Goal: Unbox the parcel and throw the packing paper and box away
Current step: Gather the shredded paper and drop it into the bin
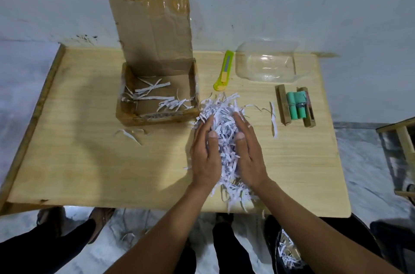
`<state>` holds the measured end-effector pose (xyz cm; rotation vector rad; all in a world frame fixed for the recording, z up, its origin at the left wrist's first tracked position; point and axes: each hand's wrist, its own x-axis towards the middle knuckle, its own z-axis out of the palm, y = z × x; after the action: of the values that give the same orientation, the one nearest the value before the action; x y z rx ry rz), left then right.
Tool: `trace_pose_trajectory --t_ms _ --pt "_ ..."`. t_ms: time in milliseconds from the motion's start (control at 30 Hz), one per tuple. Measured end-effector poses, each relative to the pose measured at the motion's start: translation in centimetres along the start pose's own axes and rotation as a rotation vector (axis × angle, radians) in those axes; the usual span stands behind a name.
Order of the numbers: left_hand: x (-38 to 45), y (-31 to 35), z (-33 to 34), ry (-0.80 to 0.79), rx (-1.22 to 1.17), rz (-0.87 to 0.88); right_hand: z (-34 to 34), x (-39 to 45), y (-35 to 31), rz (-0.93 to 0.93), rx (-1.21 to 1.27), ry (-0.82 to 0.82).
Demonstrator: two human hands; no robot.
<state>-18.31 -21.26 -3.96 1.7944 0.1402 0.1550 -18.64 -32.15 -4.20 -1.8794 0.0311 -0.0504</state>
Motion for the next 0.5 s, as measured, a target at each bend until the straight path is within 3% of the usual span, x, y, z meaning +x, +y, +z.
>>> trace_pose_trajectory --t_ms 267,500 --pt "0.4 2.1 2.9 0.231 -0.273 -0.172 1.4 0.4 -1.9 0.268 0.459 0.205" --pt "-0.1 4.0 3.1 0.153 -0.387 -0.213 0.1 -0.4 -4.6 0.280 0.605 0.306"
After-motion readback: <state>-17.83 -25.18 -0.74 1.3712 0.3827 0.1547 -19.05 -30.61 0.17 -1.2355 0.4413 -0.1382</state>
